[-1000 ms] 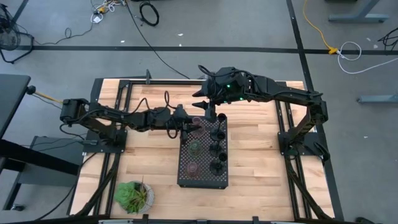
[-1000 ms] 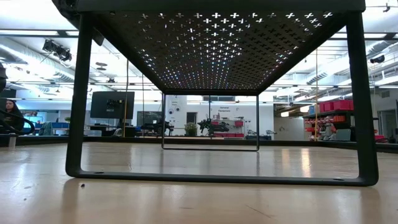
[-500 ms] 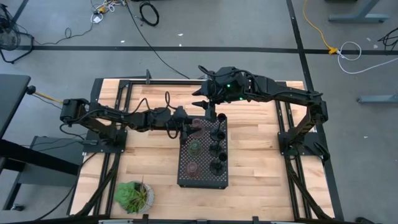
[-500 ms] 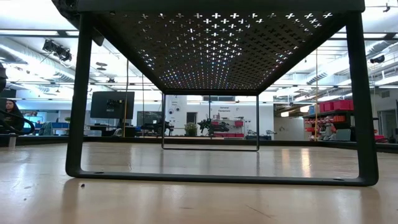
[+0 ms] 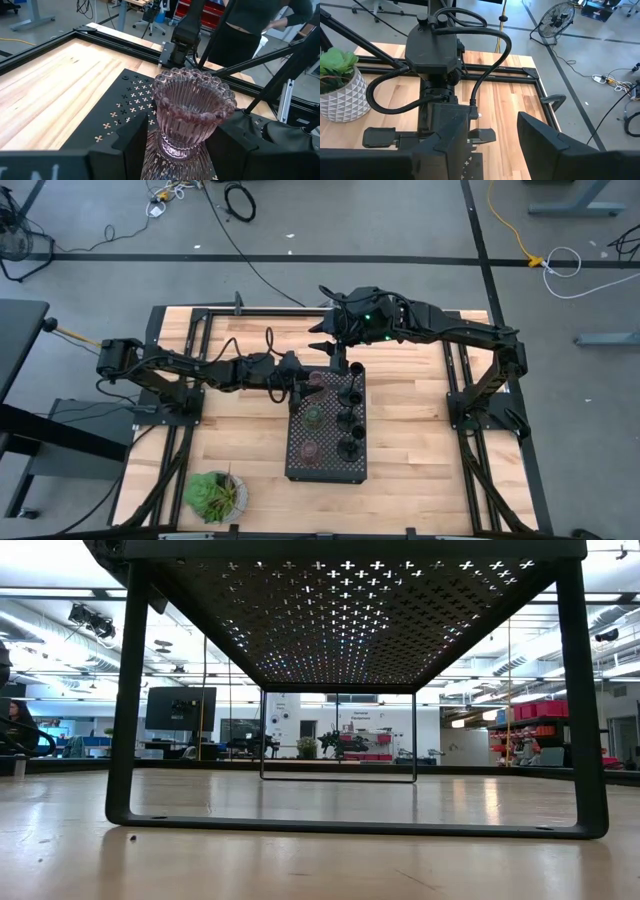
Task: Pick & Place candle stick holders
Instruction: Put the pink glass candle holder on the shelf
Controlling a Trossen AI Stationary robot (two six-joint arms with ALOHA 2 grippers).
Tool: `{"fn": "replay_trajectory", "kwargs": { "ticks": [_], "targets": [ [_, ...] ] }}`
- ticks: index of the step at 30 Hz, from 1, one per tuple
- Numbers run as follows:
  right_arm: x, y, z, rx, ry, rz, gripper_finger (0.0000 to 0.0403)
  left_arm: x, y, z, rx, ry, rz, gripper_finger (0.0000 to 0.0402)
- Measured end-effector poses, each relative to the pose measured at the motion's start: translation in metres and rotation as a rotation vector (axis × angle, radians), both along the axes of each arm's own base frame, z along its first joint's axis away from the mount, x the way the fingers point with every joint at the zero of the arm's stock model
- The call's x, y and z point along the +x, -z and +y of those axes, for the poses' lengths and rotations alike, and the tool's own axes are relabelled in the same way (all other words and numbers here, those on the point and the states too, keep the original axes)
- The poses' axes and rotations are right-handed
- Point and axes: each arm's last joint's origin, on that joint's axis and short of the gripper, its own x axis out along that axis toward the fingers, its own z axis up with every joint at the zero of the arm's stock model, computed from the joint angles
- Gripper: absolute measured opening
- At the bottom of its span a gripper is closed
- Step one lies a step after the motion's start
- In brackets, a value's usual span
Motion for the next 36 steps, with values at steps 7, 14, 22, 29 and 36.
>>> {"fn": "replay_trajectory", "kwargs": {
  "ticks": [7,14,22,29,36],
  "targets": [
    [0.000,0.000,0.000,-0.010,-0.005,0.001,0.0171,0.000,0.000,0.000,-0.023,-0.005,-0.008,0.0206],
    [0.000,0.000,0.000,-0.017,-0.009,0.002,0.0171,0.001,-0.002,0.000,-0.025,-0.005,-0.013,0.0231],
    [0.001,-0.001,0.000,-0.024,-0.011,-0.007,0.0171,0.008,-0.018,0.000,-0.023,0.011,-0.064,0.0234],
    [0.002,-0.003,0.000,-0.031,-0.014,-0.030,0.0171,0.008,-0.019,-0.001,-0.049,0.012,-0.068,0.0234],
    [0.002,-0.003,0.000,-0.045,-0.021,-0.029,0.0171,0.008,-0.019,-0.001,-0.050,0.012,-0.069,0.0234]
  ]
}}
